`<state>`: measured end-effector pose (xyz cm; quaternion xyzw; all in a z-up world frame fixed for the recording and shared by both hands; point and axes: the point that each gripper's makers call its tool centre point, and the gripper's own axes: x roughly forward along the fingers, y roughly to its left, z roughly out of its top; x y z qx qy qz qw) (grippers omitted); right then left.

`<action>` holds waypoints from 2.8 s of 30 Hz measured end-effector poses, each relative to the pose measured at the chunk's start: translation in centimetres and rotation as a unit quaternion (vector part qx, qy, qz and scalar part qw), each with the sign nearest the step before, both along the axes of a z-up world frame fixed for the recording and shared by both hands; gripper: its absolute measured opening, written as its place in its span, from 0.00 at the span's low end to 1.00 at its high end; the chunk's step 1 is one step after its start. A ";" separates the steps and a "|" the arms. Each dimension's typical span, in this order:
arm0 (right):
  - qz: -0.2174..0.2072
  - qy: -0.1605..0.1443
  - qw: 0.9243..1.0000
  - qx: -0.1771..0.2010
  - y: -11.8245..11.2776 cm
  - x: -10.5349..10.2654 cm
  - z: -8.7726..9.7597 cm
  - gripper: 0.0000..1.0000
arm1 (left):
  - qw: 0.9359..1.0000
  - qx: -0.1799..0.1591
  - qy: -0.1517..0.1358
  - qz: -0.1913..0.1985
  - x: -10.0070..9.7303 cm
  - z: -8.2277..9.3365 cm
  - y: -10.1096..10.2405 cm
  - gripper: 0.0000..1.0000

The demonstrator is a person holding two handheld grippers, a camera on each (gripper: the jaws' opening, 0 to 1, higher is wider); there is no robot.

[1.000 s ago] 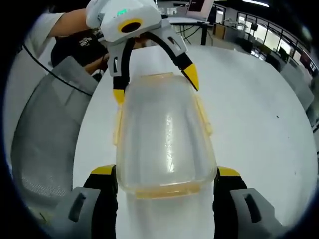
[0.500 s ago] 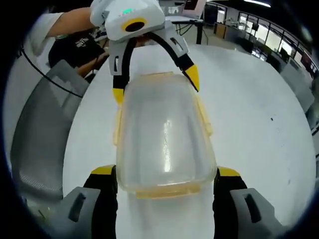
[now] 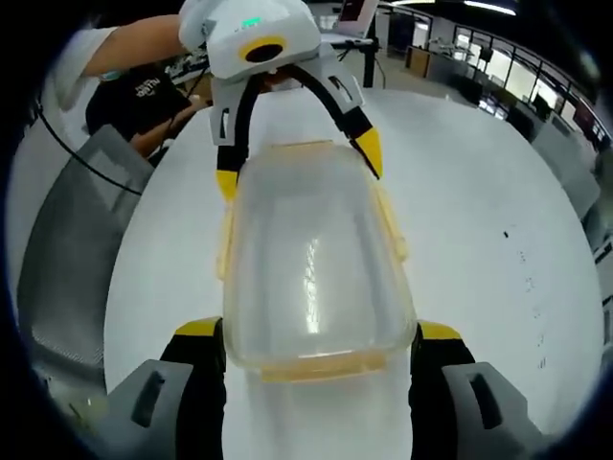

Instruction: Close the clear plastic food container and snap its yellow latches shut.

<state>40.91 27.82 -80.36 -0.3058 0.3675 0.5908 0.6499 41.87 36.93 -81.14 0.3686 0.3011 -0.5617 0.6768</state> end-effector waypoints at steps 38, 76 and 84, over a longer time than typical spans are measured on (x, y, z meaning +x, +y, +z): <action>-0.122 -0.076 0.985 0.091 0.8 -2.0 5.3 1.00 | 0.959 -0.235 -0.057 0.150 -2.4 7.2 0.1 0.99; -0.441 -0.245 0.816 0.282 -7.7 -16.3 12.9 0.94 | 0.795 -0.383 -0.217 0.417 -18.3 14.8 16.3 0.99; -0.464 -0.248 0.812 0.251 -8.6 -20.0 11.7 0.80 | 0.802 -0.376 -0.185 0.425 -21.6 11.9 15.6 0.99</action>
